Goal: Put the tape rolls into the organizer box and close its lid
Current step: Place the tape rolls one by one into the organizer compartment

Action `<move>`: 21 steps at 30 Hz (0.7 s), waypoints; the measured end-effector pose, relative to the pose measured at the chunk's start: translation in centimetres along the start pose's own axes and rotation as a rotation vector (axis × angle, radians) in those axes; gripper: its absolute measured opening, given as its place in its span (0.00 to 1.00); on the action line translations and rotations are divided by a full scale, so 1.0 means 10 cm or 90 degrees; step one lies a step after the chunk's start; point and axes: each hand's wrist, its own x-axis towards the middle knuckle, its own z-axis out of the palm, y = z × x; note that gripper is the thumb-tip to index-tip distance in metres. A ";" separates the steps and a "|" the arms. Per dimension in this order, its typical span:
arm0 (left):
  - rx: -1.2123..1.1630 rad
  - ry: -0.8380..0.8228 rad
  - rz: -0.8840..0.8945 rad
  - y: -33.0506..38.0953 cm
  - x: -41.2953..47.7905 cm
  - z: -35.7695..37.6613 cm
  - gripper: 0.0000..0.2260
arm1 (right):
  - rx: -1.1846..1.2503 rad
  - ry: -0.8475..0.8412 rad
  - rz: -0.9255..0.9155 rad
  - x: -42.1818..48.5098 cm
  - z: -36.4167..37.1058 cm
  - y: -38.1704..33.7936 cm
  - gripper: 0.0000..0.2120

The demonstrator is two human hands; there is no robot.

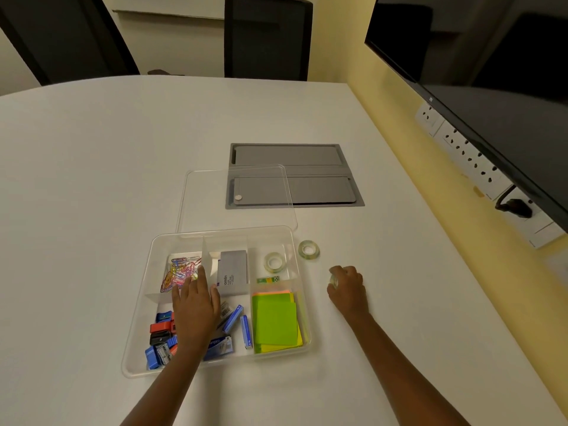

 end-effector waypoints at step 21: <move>0.002 -0.012 -0.004 0.00 -0.01 -0.01 0.22 | -0.256 -0.089 -0.431 0.14 -0.12 -0.82 0.15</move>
